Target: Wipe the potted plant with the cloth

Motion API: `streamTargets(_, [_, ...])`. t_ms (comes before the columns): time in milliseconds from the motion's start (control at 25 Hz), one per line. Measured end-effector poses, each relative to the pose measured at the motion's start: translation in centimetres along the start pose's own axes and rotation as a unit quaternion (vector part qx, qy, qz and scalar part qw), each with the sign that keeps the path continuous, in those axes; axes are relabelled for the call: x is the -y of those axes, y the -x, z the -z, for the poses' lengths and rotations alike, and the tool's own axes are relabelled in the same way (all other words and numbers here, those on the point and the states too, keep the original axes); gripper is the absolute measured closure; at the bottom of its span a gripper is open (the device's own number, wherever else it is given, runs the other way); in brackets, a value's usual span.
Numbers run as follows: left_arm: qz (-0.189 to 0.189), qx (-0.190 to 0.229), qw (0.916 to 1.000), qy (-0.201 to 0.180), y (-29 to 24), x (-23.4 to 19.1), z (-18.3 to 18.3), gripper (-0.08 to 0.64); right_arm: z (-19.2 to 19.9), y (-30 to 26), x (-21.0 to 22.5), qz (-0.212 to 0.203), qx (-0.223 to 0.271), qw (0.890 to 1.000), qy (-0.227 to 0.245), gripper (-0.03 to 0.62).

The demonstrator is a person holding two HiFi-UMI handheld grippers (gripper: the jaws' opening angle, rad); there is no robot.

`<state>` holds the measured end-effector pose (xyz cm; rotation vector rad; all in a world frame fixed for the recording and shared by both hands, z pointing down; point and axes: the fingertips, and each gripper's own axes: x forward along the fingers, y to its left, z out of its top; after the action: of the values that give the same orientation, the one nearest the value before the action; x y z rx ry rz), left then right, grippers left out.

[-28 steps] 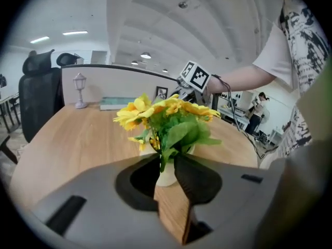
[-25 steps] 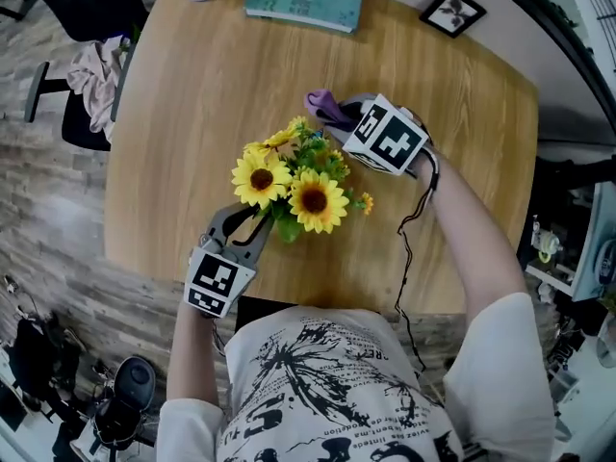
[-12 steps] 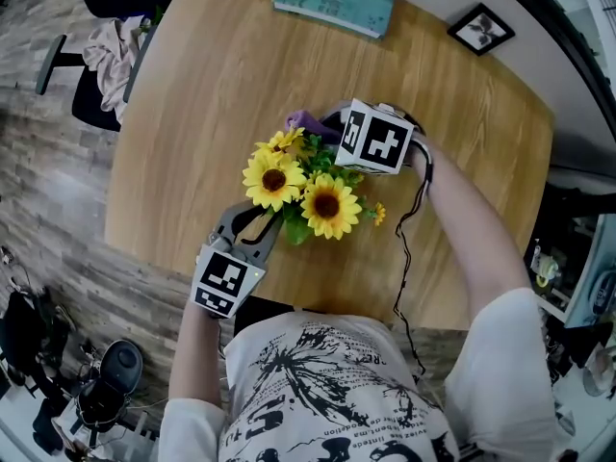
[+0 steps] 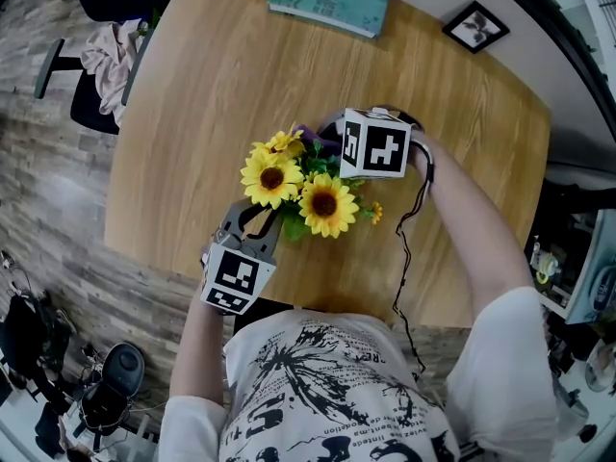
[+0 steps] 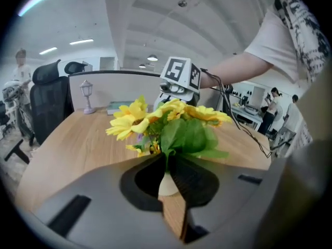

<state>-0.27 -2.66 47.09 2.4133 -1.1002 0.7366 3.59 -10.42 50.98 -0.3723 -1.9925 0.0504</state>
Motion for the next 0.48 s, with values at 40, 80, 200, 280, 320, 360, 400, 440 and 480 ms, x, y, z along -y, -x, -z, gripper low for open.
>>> streamTargets(40, [-0.002,0.000,0.9999,0.010,0.0,-0.2,0.0,0.525,0.2,0.1,-0.2,-0.005,0.000,1.000,0.003,0.515])
streamTargets(80, [-0.004,-0.001,0.9998,0.017,-0.1,-0.3,-0.1,0.534,0.4,0.3,-0.5,-0.011,0.000,1.000,0.005,0.515])
streamTargets(200, [-0.019,-0.022,0.9994,-0.017,-0.2,-0.4,0.0,0.552,1.1,0.7,-1.5,-0.029,0.001,0.999,0.013,0.515])
streamTargets(280, [-0.024,-0.032,0.9989,-0.027,-0.4,-0.5,0.1,0.554,1.5,0.7,-2.0,-0.030,0.004,0.999,0.016,0.515])
streamTargets(320, [-0.023,-0.031,0.9991,-0.018,-0.5,-0.6,0.1,0.554,1.7,0.7,-2.2,-0.030,0.006,0.999,0.014,0.515])
streamTargets(360, [-0.020,-0.031,0.9993,-0.009,-0.5,-0.6,0.0,0.554,1.8,0.7,-2.4,-0.030,0.008,0.999,0.009,0.515])
streamTargets(400, [-0.017,-0.031,0.9994,-0.003,-0.5,-0.7,0.0,0.554,2.0,0.6,-2.7,-0.031,0.011,0.999,0.003,0.515])
streamTargets(440, [-0.016,-0.032,0.9994,-0.001,-0.5,-0.8,0.0,0.554,2.1,0.5,-3.0,-0.032,0.014,0.999,-0.002,0.515])
streamTargets(480, [-0.015,-0.035,0.9993,-0.001,-0.6,-0.9,0.1,0.554,2.2,0.5,-3.2,-0.033,0.018,0.999,-0.007,0.515])
